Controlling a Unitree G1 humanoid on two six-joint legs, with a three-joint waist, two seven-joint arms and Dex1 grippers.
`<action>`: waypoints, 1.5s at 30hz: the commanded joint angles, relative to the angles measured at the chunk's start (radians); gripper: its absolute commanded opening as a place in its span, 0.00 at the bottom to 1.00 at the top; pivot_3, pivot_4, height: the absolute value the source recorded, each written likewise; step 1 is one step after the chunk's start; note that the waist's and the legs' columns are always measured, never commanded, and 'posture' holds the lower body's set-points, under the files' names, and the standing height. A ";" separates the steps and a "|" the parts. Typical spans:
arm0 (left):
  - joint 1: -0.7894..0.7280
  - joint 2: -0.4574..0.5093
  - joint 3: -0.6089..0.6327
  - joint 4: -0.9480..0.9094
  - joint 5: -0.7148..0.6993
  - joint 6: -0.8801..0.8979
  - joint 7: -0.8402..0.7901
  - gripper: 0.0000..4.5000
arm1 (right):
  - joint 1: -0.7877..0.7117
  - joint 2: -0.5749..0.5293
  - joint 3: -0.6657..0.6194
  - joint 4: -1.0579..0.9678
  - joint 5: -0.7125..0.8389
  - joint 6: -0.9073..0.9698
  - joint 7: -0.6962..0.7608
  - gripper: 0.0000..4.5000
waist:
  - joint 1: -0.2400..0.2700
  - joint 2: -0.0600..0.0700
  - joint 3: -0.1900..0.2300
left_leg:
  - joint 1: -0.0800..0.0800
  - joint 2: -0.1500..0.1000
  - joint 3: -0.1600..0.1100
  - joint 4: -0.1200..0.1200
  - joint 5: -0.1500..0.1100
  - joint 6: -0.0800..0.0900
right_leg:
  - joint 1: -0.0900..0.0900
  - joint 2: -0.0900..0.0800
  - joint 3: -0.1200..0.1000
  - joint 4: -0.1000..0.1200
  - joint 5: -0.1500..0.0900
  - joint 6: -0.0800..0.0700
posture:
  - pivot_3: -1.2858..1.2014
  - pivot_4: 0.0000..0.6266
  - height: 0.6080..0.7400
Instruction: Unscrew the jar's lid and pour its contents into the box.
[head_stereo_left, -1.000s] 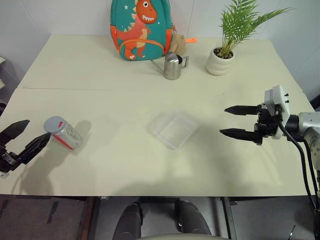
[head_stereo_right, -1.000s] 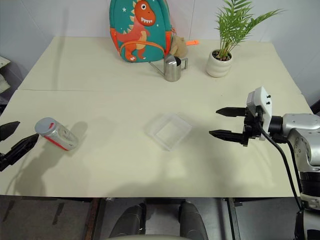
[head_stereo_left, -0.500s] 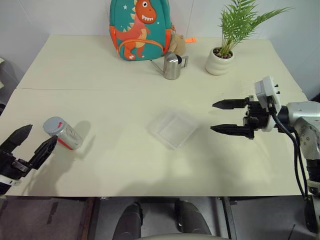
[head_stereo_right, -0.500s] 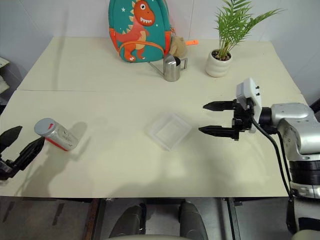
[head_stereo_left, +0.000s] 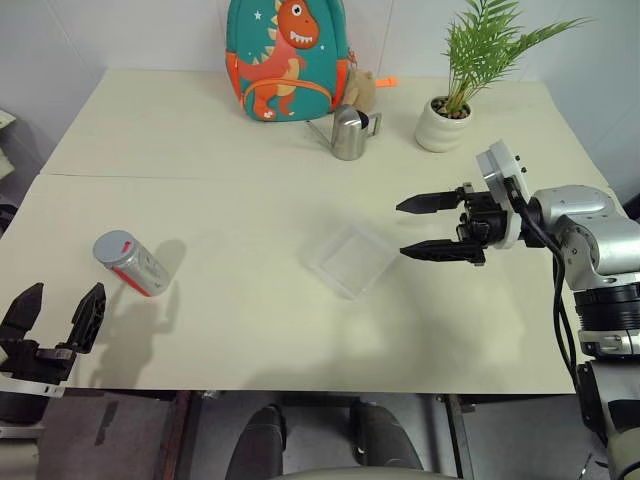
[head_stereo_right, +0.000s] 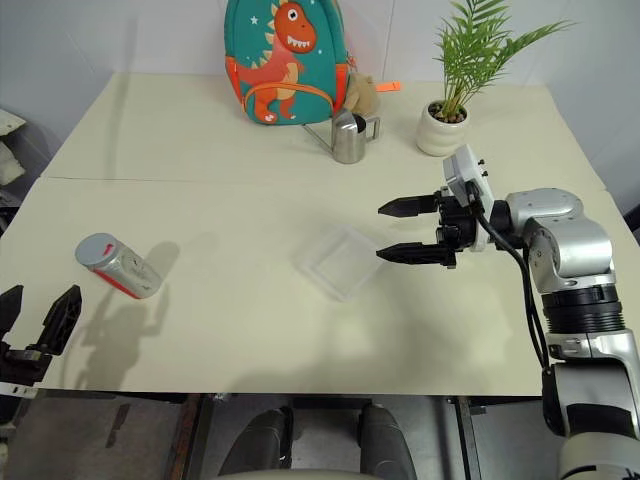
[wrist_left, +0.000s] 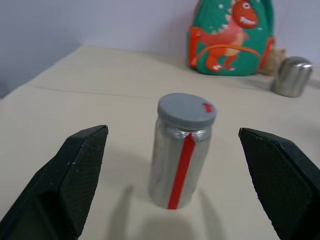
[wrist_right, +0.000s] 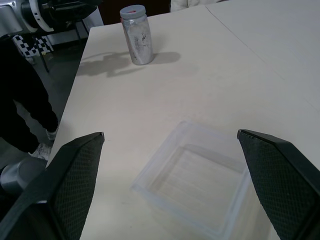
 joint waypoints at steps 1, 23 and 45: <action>-0.025 -0.019 -0.025 0.008 0.055 -0.072 0.045 0.99 | -0.026 0.030 -0.030 0.004 0.035 -0.010 0.030 1.00 | 0.000 0.000 0.000 | 0.000 0.000 0.000 0.000 0.000 0.000 | 0.000 0.000 0.000 0.000 0.000 0.001 | 0.52 0.24 1.00; -0.247 0.018 -0.229 0.273 0.179 -0.169 0.073 0.99 | 0.013 0.052 -0.056 -0.079 0.027 -0.014 -0.020 1.00 | 0.000 0.000 0.000 | 0.000 0.000 0.000 0.000 0.000 0.000 | -0.001 0.001 0.000 0.000 0.006 0.010 | 0.52 0.24 1.00; -0.338 0.023 -0.293 0.359 0.229 -0.218 0.081 0.42 | 0.033 0.038 -0.073 -0.120 0.030 0.004 -0.065 1.00 | 0.000 0.000 0.000 | 0.000 0.000 0.000 0.000 0.000 0.000 | -0.001 0.001 0.000 0.000 0.006 0.010 | 0.52 0.24 1.00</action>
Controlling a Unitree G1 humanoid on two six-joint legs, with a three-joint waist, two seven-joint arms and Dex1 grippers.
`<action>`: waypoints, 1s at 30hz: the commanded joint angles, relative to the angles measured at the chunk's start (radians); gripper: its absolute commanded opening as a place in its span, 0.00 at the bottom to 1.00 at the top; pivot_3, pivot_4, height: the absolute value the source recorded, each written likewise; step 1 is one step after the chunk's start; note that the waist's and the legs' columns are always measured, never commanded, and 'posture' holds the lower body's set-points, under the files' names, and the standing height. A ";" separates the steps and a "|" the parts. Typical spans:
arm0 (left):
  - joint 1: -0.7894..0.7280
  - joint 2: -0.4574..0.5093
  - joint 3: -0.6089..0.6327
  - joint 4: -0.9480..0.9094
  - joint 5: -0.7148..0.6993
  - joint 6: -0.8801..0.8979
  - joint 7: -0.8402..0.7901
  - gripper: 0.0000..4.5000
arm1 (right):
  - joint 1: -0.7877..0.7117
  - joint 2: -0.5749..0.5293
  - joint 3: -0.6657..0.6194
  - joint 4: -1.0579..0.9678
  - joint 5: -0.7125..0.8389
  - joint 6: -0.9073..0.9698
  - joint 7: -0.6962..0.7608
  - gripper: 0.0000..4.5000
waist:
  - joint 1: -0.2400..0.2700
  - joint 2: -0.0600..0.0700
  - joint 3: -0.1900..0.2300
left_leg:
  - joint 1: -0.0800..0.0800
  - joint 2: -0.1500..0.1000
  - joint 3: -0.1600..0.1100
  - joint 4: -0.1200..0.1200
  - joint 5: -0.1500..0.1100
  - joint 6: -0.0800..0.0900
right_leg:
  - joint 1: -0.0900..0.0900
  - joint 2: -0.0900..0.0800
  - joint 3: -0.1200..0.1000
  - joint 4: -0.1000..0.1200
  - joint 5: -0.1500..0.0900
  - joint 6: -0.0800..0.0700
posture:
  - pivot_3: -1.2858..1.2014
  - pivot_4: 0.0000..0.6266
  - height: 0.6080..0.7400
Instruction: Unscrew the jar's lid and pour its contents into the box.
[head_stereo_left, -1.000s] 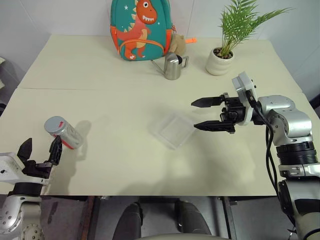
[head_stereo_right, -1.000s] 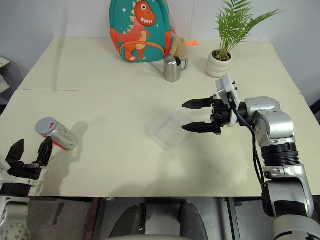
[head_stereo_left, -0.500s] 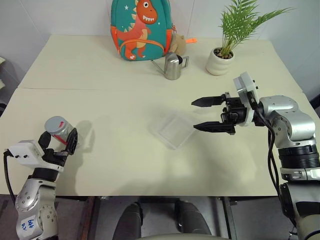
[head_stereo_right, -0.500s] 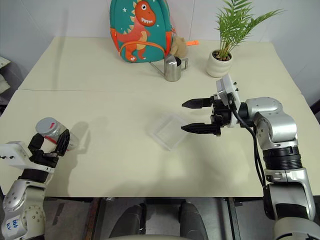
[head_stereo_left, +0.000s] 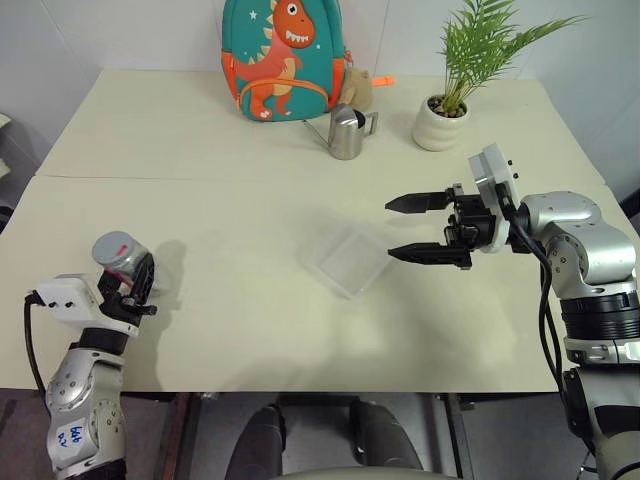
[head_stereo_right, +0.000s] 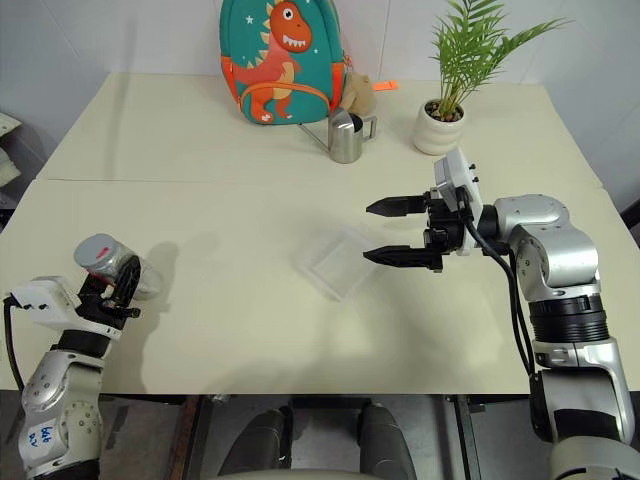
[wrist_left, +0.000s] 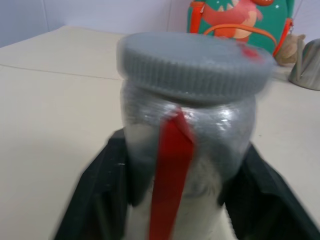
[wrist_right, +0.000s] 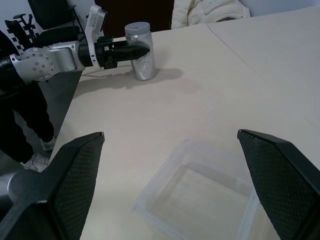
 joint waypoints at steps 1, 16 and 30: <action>-0.005 0.019 0.007 -0.040 -0.015 -0.024 -0.016 0.42 | -0.009 -0.014 -0.040 -0.037 0.025 0.005 -0.010 1.00 | 0.000 0.000 0.000 | 0.000 0.000 0.000 0.000 0.000 0.000 | 0.000 0.000 0.000 0.000 0.000 0.000 | 0.52 0.24 1.00; -0.260 0.258 -0.163 -0.012 -0.156 0.186 -0.330 0.42 | 0.071 0.205 -0.011 -0.428 0.036 0.159 -0.490 1.00 | 0.001 0.000 0.000 | -0.001 0.000 -0.001 0.000 0.000 0.000 | -0.001 0.000 0.000 0.001 0.000 0.000 | 0.52 0.24 1.00; -0.574 0.269 -0.409 0.134 -0.144 0.298 -0.622 0.42 | 0.021 0.446 0.088 -0.610 -0.057 0.318 -0.979 1.00 | -0.004 0.000 0.000 | -0.001 0.001 -0.001 -0.001 0.001 0.000 | -0.005 0.001 0.000 0.007 -0.001 -0.002 | 0.52 0.24 1.00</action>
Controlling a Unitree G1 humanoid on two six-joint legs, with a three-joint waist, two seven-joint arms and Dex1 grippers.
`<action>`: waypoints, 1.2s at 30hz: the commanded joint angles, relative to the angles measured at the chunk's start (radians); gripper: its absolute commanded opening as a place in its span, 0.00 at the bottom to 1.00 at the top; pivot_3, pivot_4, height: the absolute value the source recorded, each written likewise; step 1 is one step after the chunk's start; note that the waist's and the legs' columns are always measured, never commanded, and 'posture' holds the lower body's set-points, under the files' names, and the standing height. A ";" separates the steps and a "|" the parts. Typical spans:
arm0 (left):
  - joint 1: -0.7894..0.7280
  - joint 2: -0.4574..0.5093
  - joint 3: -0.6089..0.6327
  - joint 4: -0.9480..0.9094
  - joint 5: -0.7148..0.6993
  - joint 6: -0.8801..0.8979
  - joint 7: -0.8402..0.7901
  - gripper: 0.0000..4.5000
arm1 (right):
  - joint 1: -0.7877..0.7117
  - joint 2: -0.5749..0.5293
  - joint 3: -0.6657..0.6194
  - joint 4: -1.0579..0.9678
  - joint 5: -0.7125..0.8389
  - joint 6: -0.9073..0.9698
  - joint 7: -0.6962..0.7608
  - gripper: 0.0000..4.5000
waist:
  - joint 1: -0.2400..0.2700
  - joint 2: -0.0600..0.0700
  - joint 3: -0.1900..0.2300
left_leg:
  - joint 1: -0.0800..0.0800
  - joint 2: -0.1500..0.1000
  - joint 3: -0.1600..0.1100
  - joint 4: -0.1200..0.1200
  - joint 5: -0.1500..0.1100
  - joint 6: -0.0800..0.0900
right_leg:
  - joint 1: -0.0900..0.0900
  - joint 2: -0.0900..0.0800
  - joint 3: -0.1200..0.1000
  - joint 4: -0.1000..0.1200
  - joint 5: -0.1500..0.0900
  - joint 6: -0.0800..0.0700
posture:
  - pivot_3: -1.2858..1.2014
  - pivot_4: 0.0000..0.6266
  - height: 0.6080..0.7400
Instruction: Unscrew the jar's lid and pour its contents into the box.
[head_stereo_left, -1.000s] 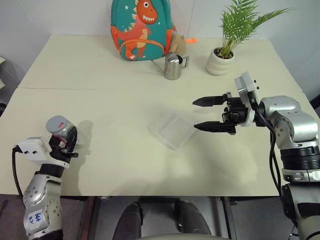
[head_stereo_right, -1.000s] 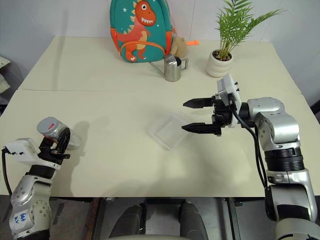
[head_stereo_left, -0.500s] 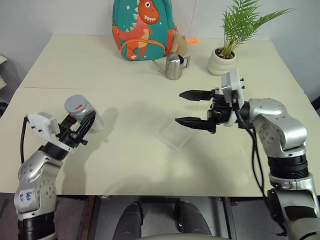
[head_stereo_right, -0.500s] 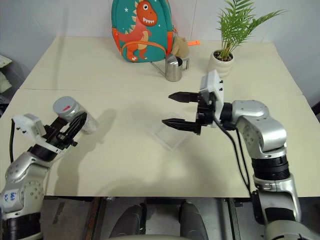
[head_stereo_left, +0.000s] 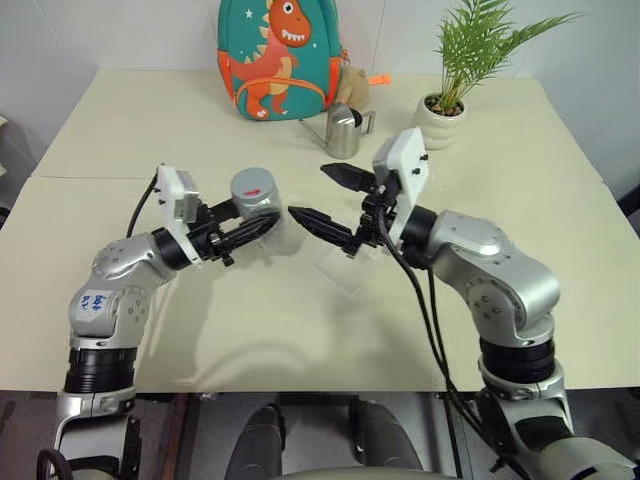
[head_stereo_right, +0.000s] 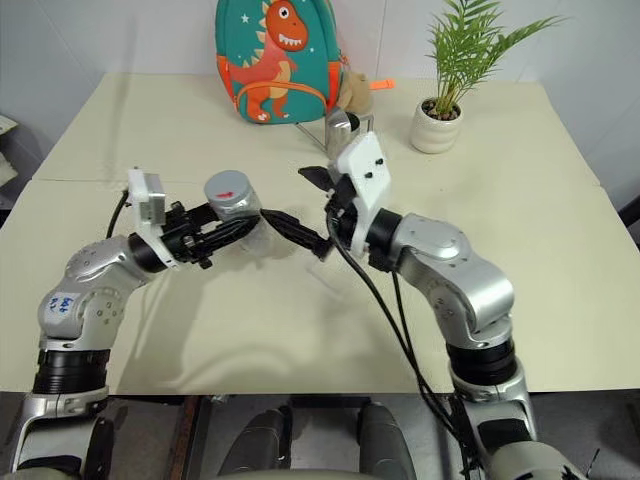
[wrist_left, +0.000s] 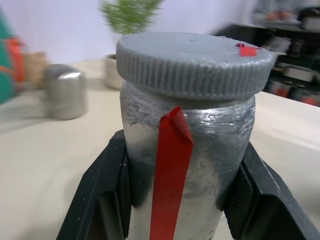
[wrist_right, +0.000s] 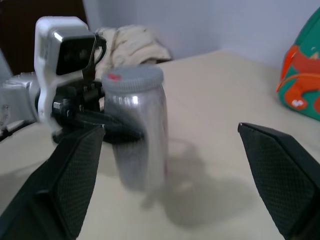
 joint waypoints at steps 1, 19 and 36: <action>-0.042 -0.005 -0.036 0.020 0.018 -0.013 -0.058 0.42 | -0.028 0.029 0.014 -0.063 -0.026 0.007 -0.076 1.00 | 0.001 0.000 0.000 | 0.000 0.000 0.000 0.000 0.000 0.000 | 0.000 0.000 0.000 0.000 0.000 0.000 | 0.52 0.24 1.00; -0.080 -0.057 -0.091 0.045 0.109 -0.121 -0.116 0.42 | -0.009 0.057 0.084 -0.139 -0.012 0.110 -0.133 1.00 | 0.001 0.000 0.000 | 0.000 0.000 0.000 0.000 0.001 0.001 | 0.000 0.000 0.000 0.000 0.000 0.000 | 0.52 0.24 1.00; -0.075 -0.057 -0.088 0.032 0.112 -0.135 -0.133 0.42 | 0.007 0.060 0.101 -0.107 -0.068 0.077 -0.138 1.00 | 0.001 0.000 0.000 | 0.000 0.000 -0.001 -0.001 0.001 0.001 | 0.000 0.000 0.000 0.000 0.000 0.000 | 0.52 0.24 1.00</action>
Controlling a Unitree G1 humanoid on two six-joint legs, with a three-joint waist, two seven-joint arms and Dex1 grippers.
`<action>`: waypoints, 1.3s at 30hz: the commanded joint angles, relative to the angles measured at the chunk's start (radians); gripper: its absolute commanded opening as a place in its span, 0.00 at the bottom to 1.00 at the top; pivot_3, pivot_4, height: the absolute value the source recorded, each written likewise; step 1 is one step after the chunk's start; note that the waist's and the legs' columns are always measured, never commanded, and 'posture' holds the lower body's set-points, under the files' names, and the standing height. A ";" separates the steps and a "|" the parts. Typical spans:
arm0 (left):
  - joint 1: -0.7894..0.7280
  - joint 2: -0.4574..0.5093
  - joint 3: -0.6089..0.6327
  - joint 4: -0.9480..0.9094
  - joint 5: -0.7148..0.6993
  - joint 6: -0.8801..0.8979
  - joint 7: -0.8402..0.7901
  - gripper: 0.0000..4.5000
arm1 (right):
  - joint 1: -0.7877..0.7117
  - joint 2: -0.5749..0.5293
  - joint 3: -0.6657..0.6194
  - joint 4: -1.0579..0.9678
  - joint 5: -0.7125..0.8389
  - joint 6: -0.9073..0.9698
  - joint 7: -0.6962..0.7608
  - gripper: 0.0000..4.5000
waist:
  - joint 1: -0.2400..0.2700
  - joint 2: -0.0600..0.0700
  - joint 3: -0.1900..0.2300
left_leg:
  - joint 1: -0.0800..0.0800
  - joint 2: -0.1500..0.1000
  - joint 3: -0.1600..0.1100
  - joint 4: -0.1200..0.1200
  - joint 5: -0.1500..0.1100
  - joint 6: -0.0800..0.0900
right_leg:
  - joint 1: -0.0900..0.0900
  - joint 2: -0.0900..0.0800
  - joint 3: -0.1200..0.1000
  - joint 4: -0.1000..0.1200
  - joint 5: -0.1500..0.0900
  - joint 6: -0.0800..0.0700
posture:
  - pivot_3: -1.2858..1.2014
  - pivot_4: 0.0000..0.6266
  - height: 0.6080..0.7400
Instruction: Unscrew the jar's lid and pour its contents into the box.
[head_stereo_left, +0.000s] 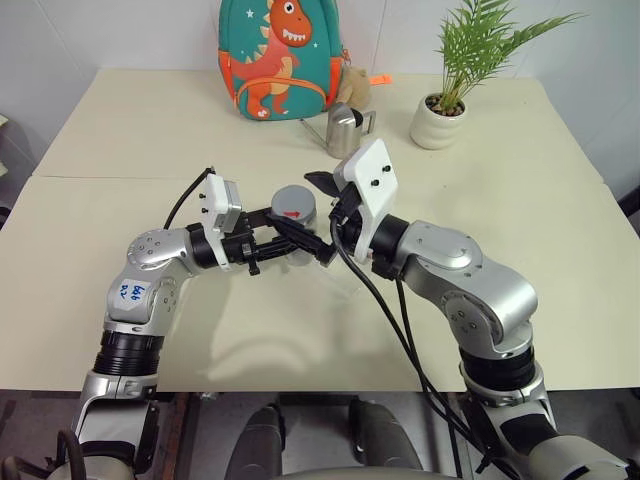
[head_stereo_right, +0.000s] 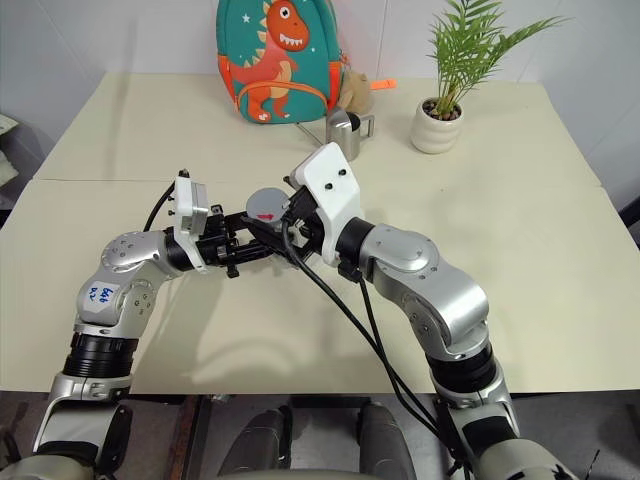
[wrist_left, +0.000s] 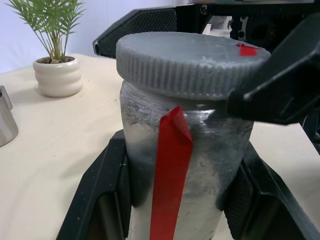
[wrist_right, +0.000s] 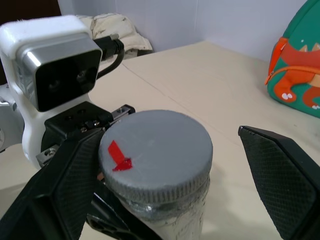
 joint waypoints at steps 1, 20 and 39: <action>-0.010 0.000 0.011 -0.035 -0.003 -0.023 -0.011 0.42 | 0.003 0.010 -0.001 -0.027 -0.004 -0.024 -0.005 1.00 | 0.000 0.000 0.000 | 0.000 0.000 0.000 0.000 0.000 0.000 | 0.000 0.000 0.000 0.000 0.000 0.000 | 0.52 0.24 1.00; -0.053 0.009 0.008 -0.044 -0.056 0.052 -0.092 0.42 | -0.039 -0.063 -0.053 -0.068 0.190 -0.015 0.238 0.57 | 0.000 0.000 0.000 | 0.000 0.000 0.000 0.000 0.000 0.000 | 0.000 0.000 0.000 -0.001 0.000 0.000 | 0.52 0.24 1.00; -0.138 0.063 -0.013 0.030 -0.086 0.088 -0.343 0.42 | -0.075 -0.209 -0.079 0.019 0.328 -0.070 0.572 0.57 | 0.000 0.000 0.000 | 0.000 0.000 0.000 0.000 0.000 0.000 | 0.000 0.000 0.000 -0.001 0.000 0.000 | 0.52 0.24 1.00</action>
